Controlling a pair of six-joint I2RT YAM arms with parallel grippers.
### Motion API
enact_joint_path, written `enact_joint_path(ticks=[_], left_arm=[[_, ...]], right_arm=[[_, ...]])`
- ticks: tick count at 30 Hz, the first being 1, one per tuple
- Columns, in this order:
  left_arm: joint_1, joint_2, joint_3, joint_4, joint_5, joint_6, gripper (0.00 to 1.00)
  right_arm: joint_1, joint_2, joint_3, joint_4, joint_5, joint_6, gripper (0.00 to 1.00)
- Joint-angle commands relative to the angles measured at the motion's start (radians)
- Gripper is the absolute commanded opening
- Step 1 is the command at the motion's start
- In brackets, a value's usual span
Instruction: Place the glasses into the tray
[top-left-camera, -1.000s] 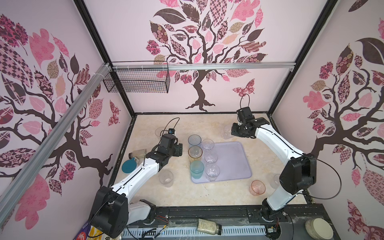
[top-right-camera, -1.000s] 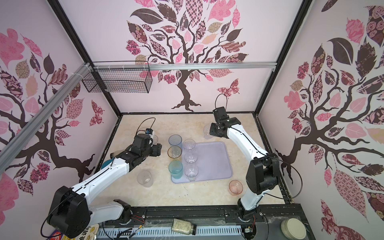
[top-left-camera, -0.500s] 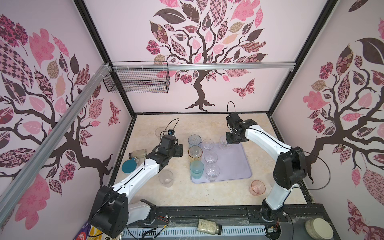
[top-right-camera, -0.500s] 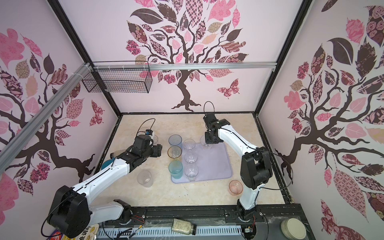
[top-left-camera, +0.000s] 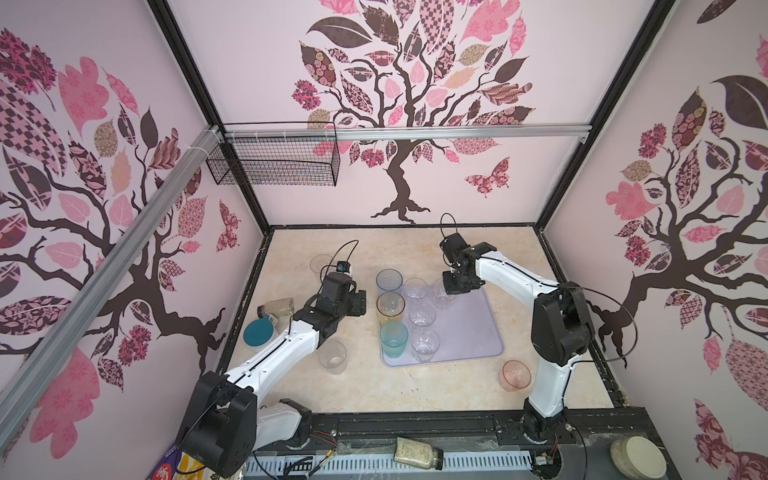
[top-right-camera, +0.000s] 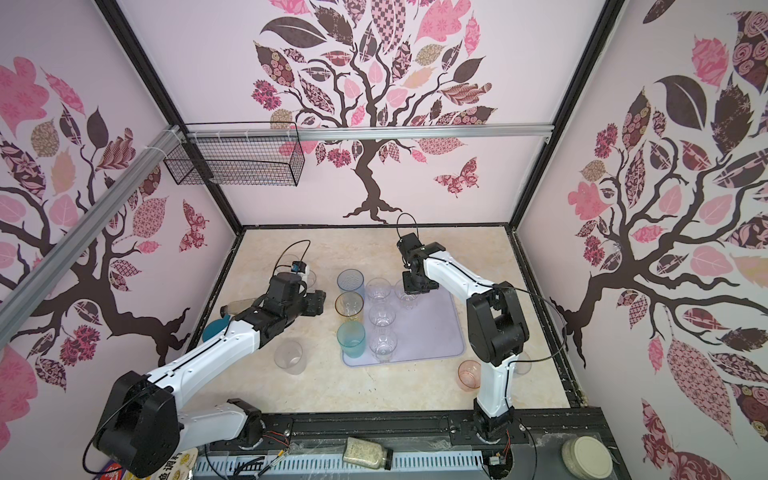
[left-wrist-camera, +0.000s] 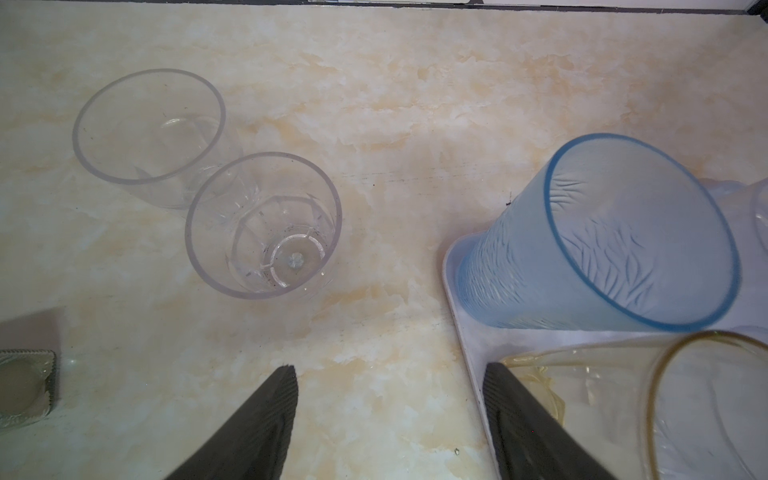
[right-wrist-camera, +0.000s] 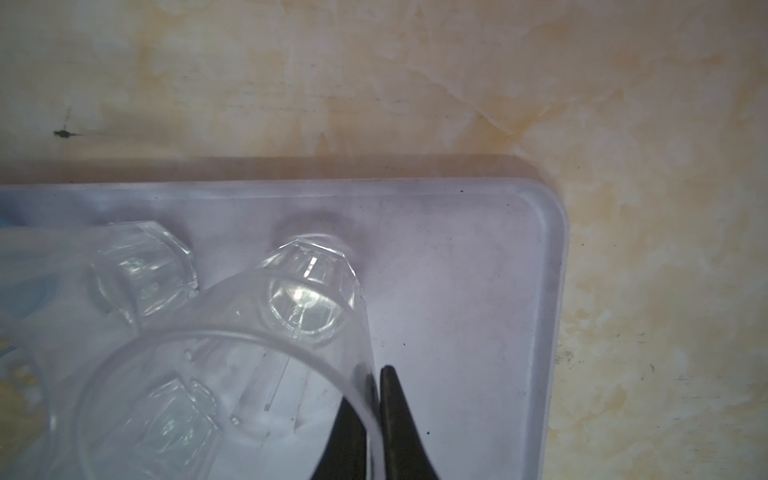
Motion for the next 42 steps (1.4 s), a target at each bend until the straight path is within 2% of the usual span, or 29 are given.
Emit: enact_joint_path(ticks=[1,10,13,17,25,30,33,40,42], left_arm=[[-0.006,-0.016,-0.025,0.024,0.006,0.000,0.74],[-0.009,-0.034,-0.029,0.012,-0.029,0.003,0.75],[-0.011,-0.040,-0.030,0.010,-0.038,0.001,0.75],[-0.013,-0.059,-0.021,-0.020,-0.108,-0.046,0.76],[0.008,-0.125,0.082,-0.199,-0.218,-0.129,0.76],[0.046,-0.123,0.191,-0.323,-0.164,-0.097,0.75],[0.106,-0.077,0.266,-0.396,-0.126,-0.096,0.74],[0.351,0.057,0.357,-0.393,0.209,-0.172,0.70],[0.420,0.100,0.366,-0.375,0.262,-0.203,0.68]], right_arm=[[0.000,0.046,0.053,-0.008,0.009,0.001,0.00],[0.000,0.044,0.032,-0.009,0.029,0.002,0.00],[0.000,0.035,0.036,-0.014,0.031,0.007,0.09],[0.000,0.013,0.038,-0.022,0.027,0.011,0.20],[0.001,-0.048,0.114,-0.082,0.032,0.013,0.33],[0.001,-0.099,0.147,-0.087,-0.018,0.025,0.36],[0.001,-0.141,0.127,-0.057,-0.067,0.044,0.36],[0.001,-0.213,0.027,0.000,-0.121,0.076,0.37],[0.001,-0.226,0.009,0.007,-0.133,0.079,0.37]])
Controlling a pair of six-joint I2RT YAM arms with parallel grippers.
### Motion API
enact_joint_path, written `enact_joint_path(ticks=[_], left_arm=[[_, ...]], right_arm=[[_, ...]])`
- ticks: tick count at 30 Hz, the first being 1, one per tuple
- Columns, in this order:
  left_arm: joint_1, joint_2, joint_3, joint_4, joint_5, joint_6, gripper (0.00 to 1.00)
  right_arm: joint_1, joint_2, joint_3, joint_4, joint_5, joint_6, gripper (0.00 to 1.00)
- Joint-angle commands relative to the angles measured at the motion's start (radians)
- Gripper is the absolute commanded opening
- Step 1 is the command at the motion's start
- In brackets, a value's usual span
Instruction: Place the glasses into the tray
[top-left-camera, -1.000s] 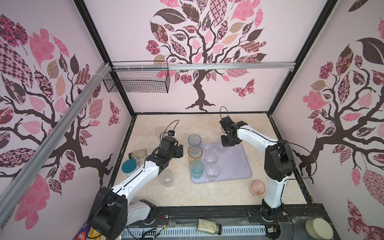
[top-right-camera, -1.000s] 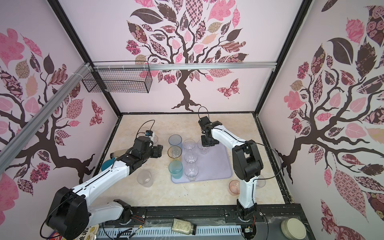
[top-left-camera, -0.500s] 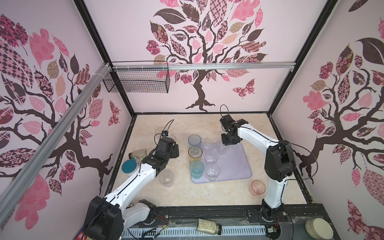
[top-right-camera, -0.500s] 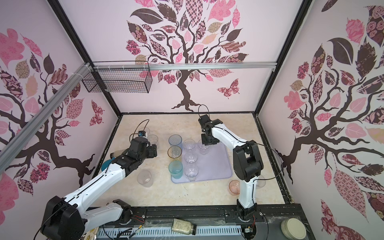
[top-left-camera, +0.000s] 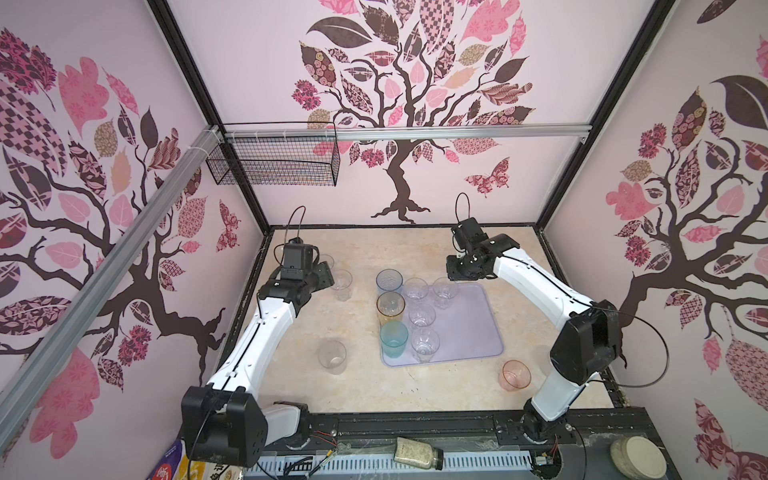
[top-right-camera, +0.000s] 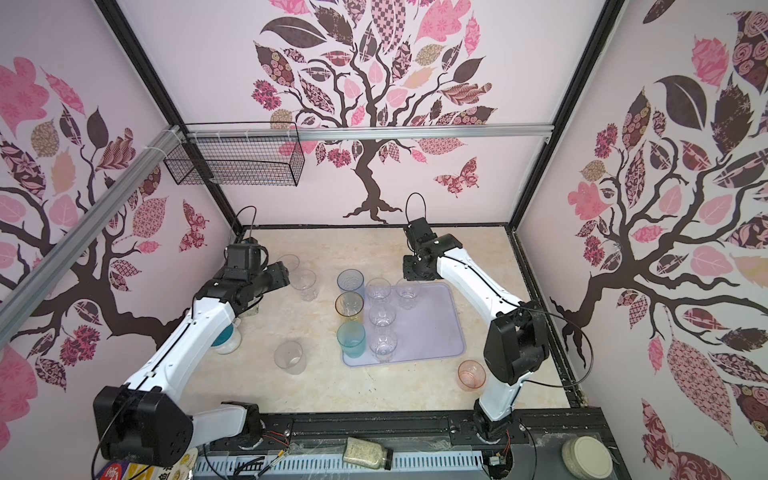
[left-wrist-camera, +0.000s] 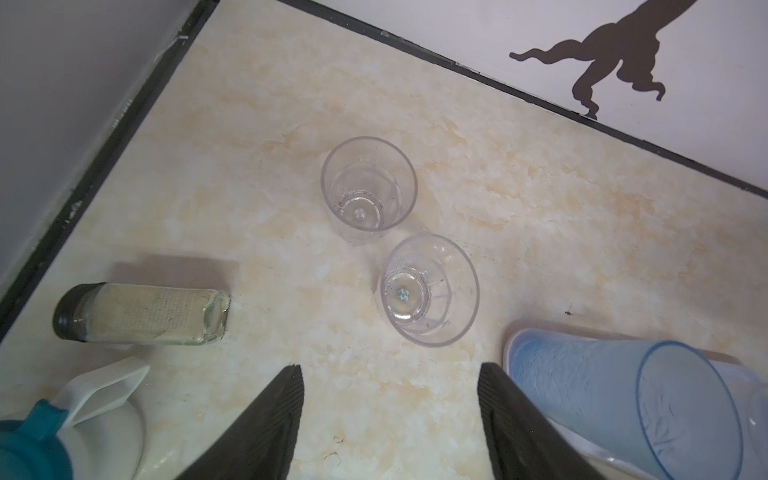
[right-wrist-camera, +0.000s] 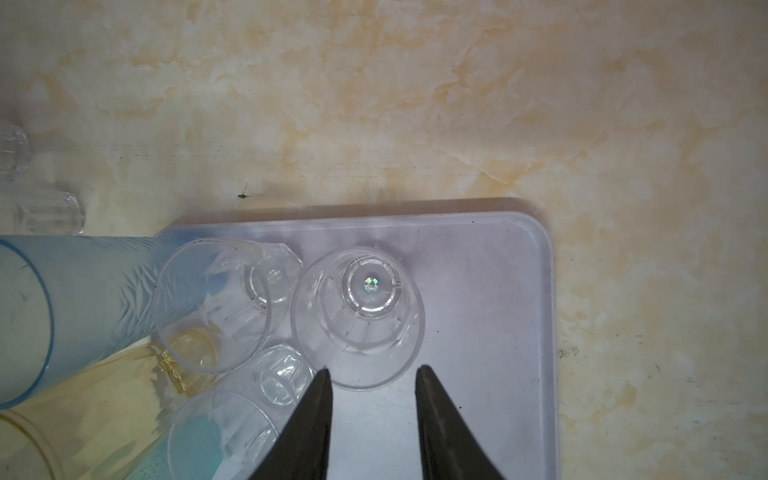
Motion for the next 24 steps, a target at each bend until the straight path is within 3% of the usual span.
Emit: enact_joint_path(ticks=[1,5,8,13,24], left_arm=[[0.089,0.065,0.044,-0.004,0.177,-0.065,0.66],[0.115,0.141,0.072,0.031,0.200,-0.111,0.64],[0.115,0.180,0.076,0.083,0.139,-0.144,0.63],[0.115,0.309,0.175,0.062,0.016,-0.105,0.64],[0.101,0.505,0.274,0.070,-0.004,-0.064,0.57]], right_arm=[[0.001,-0.042,-0.033,0.010,-0.036,0.024,0.37],[0.003,-0.055,-0.063,0.026,-0.036,0.018,0.37],[0.004,-0.058,-0.073,0.030,-0.033,0.011,0.37],[0.010,-0.072,-0.103,0.044,-0.027,-0.004,0.37],[0.014,-0.112,-0.173,0.062,-0.031,-0.011,0.38]])
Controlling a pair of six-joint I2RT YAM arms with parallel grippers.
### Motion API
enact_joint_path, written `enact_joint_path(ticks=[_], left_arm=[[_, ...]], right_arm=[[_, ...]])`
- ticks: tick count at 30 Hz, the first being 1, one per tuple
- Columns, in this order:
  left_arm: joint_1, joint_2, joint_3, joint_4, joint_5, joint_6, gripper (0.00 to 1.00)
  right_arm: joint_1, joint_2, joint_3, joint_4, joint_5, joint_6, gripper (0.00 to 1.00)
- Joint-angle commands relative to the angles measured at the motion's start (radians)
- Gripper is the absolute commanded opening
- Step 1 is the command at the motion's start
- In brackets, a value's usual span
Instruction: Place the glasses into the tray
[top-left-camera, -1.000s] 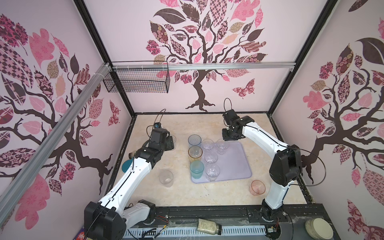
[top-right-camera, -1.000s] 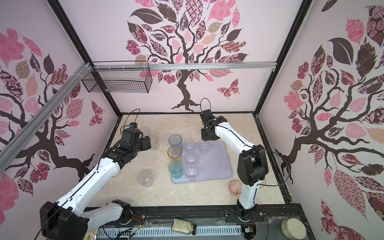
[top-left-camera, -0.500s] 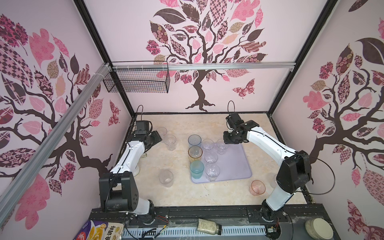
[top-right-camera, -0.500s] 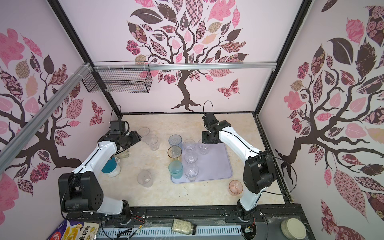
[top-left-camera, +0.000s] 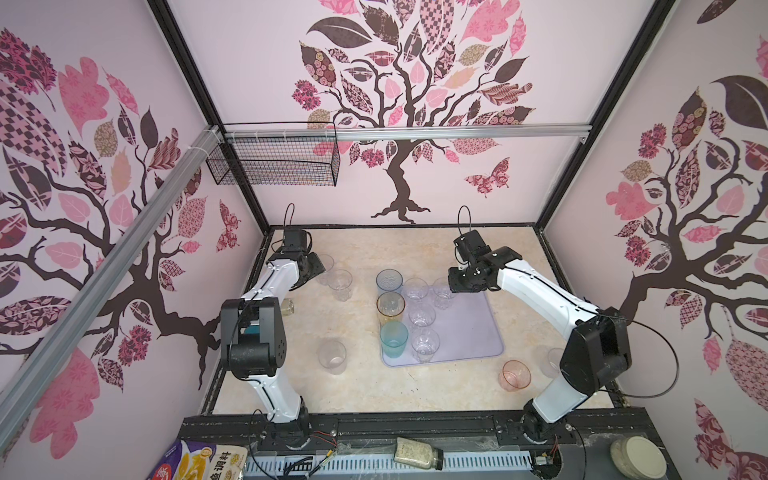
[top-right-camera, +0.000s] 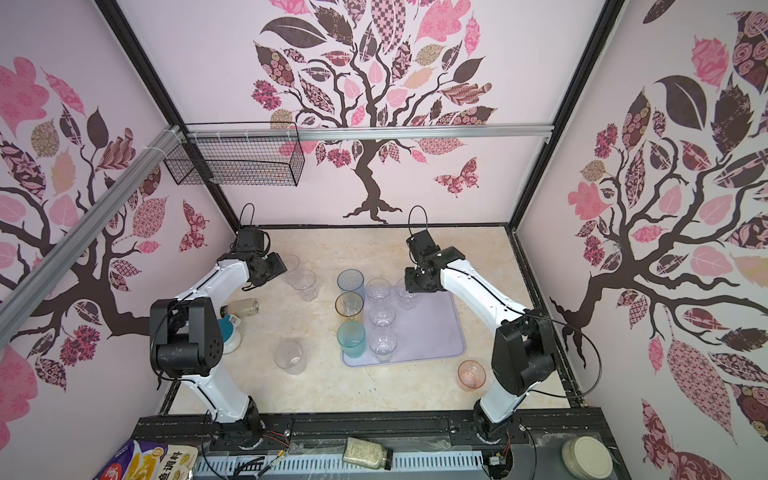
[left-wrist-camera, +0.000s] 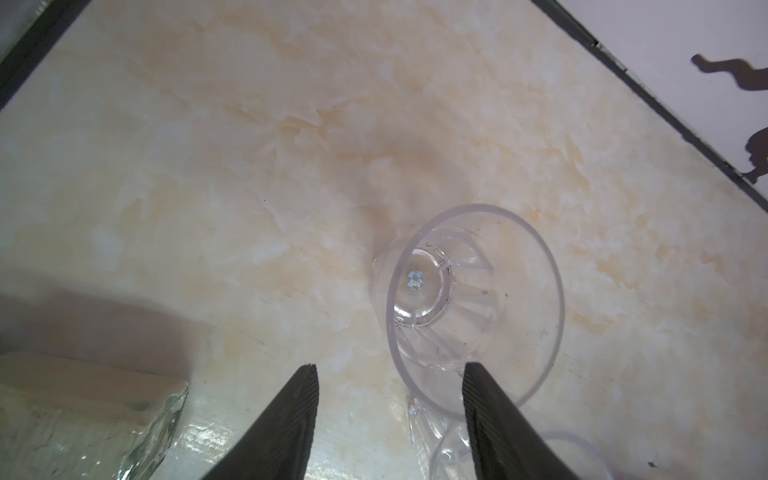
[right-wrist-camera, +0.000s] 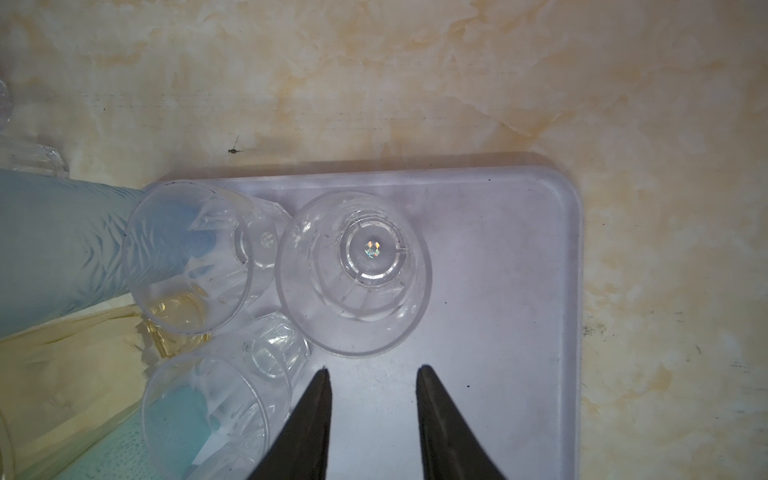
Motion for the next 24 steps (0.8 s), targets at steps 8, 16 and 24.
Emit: enact_joint_path(ticks=[8,16,24], left_arm=[[-0.018,0.079,0.063,-0.003,-0.040,0.036,0.41],[-0.017,0.029,0.016,0.016,-0.102,0.011,0.16],[-0.016,-0.046,0.026,-0.005,-0.116,0.009,0.00]], right_arm=[[0.005,-0.041,-0.001,-0.005,0.018,-0.009,0.38],[0.005,-0.045,-0.017,-0.006,0.033,-0.009,0.38],[0.005,-0.050,-0.014,-0.008,0.043,-0.011,0.38]])
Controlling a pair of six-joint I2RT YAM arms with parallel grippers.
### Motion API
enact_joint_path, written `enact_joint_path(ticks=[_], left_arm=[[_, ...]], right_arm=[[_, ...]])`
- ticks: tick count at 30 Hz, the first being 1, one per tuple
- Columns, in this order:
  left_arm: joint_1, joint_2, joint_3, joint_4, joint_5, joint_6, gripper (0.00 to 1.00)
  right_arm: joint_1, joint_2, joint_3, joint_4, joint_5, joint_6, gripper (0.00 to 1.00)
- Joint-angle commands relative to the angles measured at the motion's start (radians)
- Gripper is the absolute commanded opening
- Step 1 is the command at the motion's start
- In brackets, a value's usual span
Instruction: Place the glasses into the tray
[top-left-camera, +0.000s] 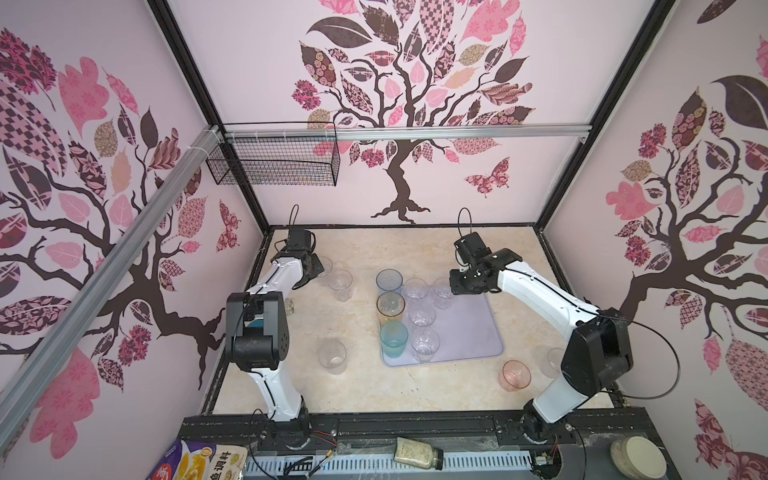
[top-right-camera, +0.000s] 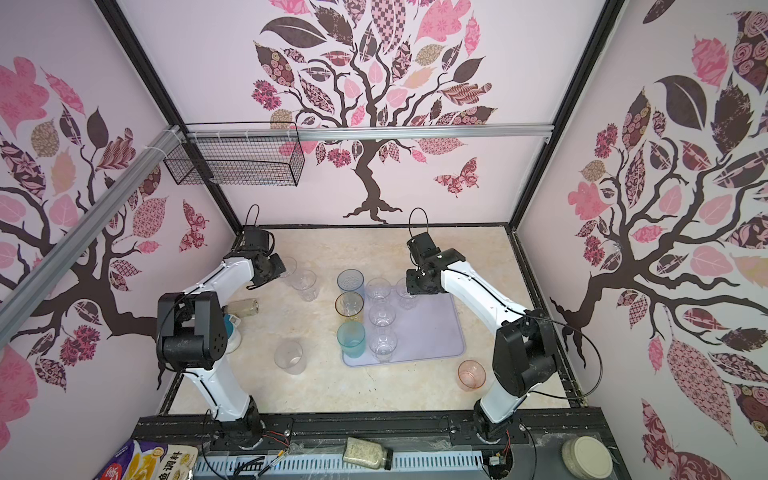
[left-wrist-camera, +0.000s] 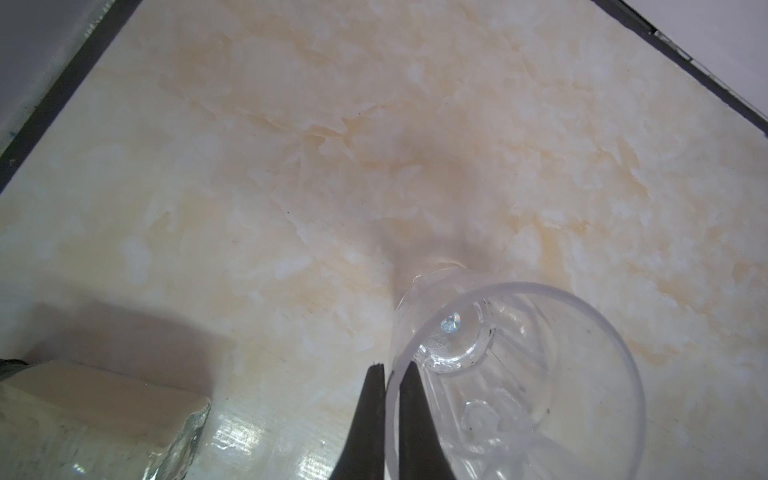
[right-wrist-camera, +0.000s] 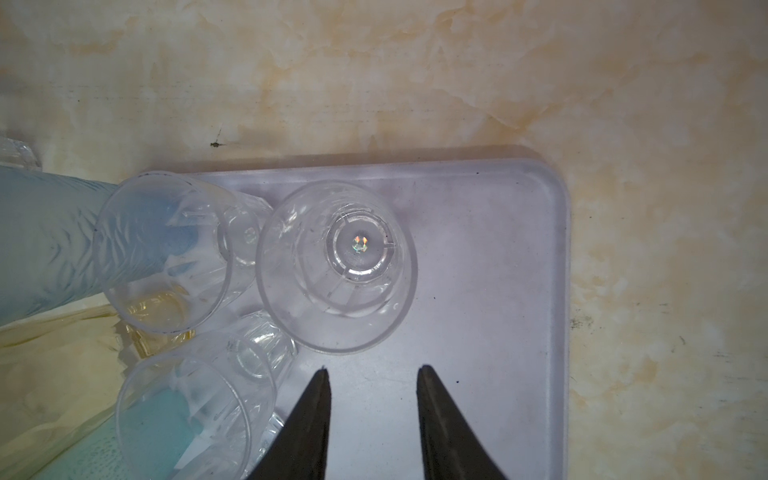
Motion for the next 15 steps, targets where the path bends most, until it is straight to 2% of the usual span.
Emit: enact_joint_path(ticks=[1,11,15], left_arm=[[-0.004,-0.083,-0.006,0.006,-0.022,-0.008,0.00],[-0.033,-0.321,-0.014,-0.016,-0.069,0.009,0.00],[-0.142,-0.402,0.046,-0.042,-0.106,0.039,0.00]], right_arm=[[0.006,-0.048,-0.001,-0.010,0.018,-0.007,0.38],[0.005,-0.050,0.026,-0.008,-0.005,0.003,0.38],[0.003,-0.056,0.030,0.010,-0.022,0.024,0.39]])
